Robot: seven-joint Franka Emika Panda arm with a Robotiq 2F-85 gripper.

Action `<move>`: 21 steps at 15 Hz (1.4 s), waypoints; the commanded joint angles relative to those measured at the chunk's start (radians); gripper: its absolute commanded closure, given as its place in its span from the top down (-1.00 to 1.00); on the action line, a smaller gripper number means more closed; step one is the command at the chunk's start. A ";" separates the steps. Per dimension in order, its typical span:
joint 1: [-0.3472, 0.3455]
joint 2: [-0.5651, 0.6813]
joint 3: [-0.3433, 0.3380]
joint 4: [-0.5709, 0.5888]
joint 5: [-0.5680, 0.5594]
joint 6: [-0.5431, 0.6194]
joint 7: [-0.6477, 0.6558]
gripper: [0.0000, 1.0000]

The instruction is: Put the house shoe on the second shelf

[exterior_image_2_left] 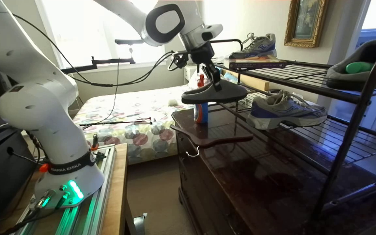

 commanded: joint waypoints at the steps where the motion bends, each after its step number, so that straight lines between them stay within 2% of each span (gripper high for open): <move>1: -0.038 0.072 0.011 0.071 -0.039 0.072 0.082 -0.97; 7: -0.065 0.133 0.016 0.111 -0.095 0.120 0.165 -0.97; 9: -0.039 0.108 -0.009 0.085 -0.053 0.099 0.116 -0.89; 11: -0.038 0.118 -0.010 0.090 -0.053 0.099 0.121 -0.89; 12: -0.038 0.119 -0.010 0.091 -0.053 0.099 0.122 -0.97; 21: -0.046 0.182 0.002 0.090 -0.051 0.239 0.140 -0.97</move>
